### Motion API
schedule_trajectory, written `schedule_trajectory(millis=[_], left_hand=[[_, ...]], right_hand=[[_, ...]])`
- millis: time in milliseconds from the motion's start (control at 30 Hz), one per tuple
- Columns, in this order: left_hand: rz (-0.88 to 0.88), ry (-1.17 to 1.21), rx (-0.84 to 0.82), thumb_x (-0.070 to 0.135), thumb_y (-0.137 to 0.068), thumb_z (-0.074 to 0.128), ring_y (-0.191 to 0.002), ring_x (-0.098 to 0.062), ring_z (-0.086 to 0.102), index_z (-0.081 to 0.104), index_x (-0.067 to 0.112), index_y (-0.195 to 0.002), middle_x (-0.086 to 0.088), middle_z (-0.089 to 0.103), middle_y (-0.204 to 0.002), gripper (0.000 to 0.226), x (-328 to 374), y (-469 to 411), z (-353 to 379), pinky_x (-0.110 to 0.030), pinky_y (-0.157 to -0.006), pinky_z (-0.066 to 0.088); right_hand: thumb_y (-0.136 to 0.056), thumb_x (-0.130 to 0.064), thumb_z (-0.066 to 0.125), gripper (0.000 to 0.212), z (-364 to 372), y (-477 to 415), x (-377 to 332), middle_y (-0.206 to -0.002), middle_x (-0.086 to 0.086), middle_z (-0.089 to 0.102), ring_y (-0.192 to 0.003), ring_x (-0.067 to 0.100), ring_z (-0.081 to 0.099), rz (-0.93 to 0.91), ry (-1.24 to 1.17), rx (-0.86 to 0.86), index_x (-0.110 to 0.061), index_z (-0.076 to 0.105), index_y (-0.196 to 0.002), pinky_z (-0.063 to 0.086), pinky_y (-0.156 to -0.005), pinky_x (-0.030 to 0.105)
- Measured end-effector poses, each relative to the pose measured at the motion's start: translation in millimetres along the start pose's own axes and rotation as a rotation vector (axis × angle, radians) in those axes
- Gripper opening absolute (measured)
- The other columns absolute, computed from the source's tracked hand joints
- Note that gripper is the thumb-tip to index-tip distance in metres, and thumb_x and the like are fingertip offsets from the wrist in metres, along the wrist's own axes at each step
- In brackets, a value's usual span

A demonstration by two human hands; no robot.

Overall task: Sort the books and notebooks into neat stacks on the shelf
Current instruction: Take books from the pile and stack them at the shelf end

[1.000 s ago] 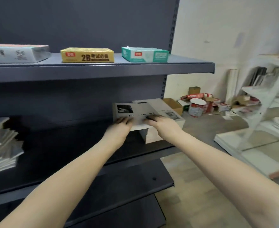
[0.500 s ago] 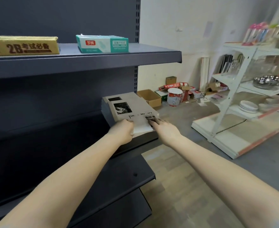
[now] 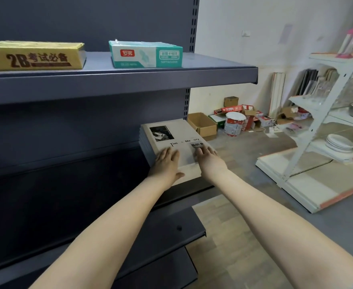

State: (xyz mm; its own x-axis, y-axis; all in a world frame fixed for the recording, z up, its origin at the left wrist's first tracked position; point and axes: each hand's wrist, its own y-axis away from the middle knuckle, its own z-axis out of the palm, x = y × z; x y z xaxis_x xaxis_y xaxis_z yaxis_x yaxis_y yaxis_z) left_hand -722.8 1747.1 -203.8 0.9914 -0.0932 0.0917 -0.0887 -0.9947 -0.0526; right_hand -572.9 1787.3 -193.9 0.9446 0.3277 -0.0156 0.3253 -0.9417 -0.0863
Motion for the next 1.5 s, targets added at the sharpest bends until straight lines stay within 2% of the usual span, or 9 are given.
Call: schedule_trajectory(millis=[200,367,667,833,900,1000,1133,1333,1500], left_hand=[[-0.026,0.025,0.054,0.042,-0.094,0.048,-0.145,-0.028,-0.003,0.008,0.011,-0.150,-0.011,0.002,-0.158,0.075,-2.4,-10.9,3.4,-0.043,-0.119,-0.001],[-0.025,0.011,0.080,0.046,-0.092,0.051,-0.145,-0.029,0.000,0.011,0.012,-0.150,-0.013,0.005,-0.158,0.078,-5.9,-19.1,2.4,-0.044,-0.116,-0.001],[-0.026,0.041,0.143,0.055,-0.090,0.046,-0.144,-0.031,0.005,0.020,0.009,-0.147,-0.017,0.013,-0.155,0.078,-4.7,-25.3,10.2,-0.043,-0.116,0.011],[-0.034,0.014,0.149,0.053,-0.096,0.032,-0.145,-0.029,0.005,0.020,0.010,-0.148,-0.016,0.013,-0.156,0.070,-3.3,-22.5,7.4,-0.044,-0.114,0.010],[-0.036,0.010,0.138,0.052,-0.096,0.030,-0.145,-0.029,0.005,0.020,0.010,-0.148,-0.016,0.012,-0.156,0.068,-2.9,-22.2,6.2,-0.046,-0.114,0.010],[-0.029,0.015,0.102,0.051,-0.097,0.028,-0.145,-0.030,0.002,0.018,0.010,-0.149,-0.017,0.009,-0.157,0.067,-4.1,-21.5,4.9,-0.048,-0.115,0.008],[-0.027,0.017,0.054,0.049,-0.098,0.026,-0.145,-0.030,-0.003,0.014,0.012,-0.150,-0.017,0.003,-0.157,0.065,-4.3,-20.4,3.9,-0.050,-0.115,0.004],[-0.032,0.010,0.045,0.049,-0.099,0.024,-0.145,-0.029,-0.003,0.013,0.013,-0.150,-0.016,0.003,-0.158,0.064,-4.9,-21.5,5.8,-0.051,-0.115,0.004],[-0.028,-0.013,0.055,0.049,-0.098,0.024,-0.145,-0.030,-0.002,0.013,0.012,-0.151,-0.017,0.004,-0.157,0.065,-6.1,-23.4,8.8,-0.053,-0.115,0.006]], right_hand=[[-0.077,0.000,0.061,0.068,8.7,-15.1,0.5,-0.150,0.016,0.024,-0.141,0.032,0.018,-0.038,0.014,0.034,-0.008,0.029,-0.136,0.019,-0.117,0.040],[-0.079,-0.005,0.060,0.074,11.5,-24.0,-2.3,-0.152,0.019,0.017,-0.143,0.035,0.012,-0.017,0.067,0.008,-0.004,0.020,-0.141,0.013,-0.118,0.042],[-0.077,-0.008,0.062,0.077,13.9,-29.6,0.0,-0.152,0.017,0.018,-0.143,0.035,0.010,-0.024,0.037,0.033,-0.007,0.020,-0.142,0.012,-0.118,0.044],[-0.083,-0.014,0.055,0.071,13.0,-27.7,-1.7,-0.156,0.011,0.008,-0.138,0.054,0.001,0.042,0.035,-0.039,-0.015,0.016,-0.143,0.005,-0.113,0.060],[-0.084,-0.016,0.053,0.070,12.8,-27.1,-0.6,-0.157,0.008,0.008,-0.136,0.055,0.008,0.051,0.031,-0.042,-0.018,0.016,-0.144,0.012,-0.113,0.060],[-0.083,-0.016,0.053,0.071,11.0,-25.7,1.4,-0.156,0.009,0.011,-0.130,0.052,0.023,0.030,0.063,-0.028,-0.018,0.015,-0.143,0.026,-0.109,0.052],[-0.082,-0.017,0.056,0.069,11.3,-25.4,2.5,-0.153,0.010,0.016,-0.125,0.049,0.031,0.022,0.109,-0.017,-0.017,0.018,-0.140,0.036,-0.103,0.048],[-0.082,-0.018,0.057,0.071,11.3,-27.1,3.6,-0.153,0.011,0.016,-0.124,0.048,0.033,0.020,0.135,-0.026,-0.017,0.017,-0.140,0.039,-0.098,0.046],[-0.081,-0.020,0.057,0.073,14.4,-27.0,3.7,-0.153,0.011,0.015,-0.124,0.048,0.032,0.030,0.105,-0.011,-0.018,0.017,-0.141,0.038,-0.101,0.048]])
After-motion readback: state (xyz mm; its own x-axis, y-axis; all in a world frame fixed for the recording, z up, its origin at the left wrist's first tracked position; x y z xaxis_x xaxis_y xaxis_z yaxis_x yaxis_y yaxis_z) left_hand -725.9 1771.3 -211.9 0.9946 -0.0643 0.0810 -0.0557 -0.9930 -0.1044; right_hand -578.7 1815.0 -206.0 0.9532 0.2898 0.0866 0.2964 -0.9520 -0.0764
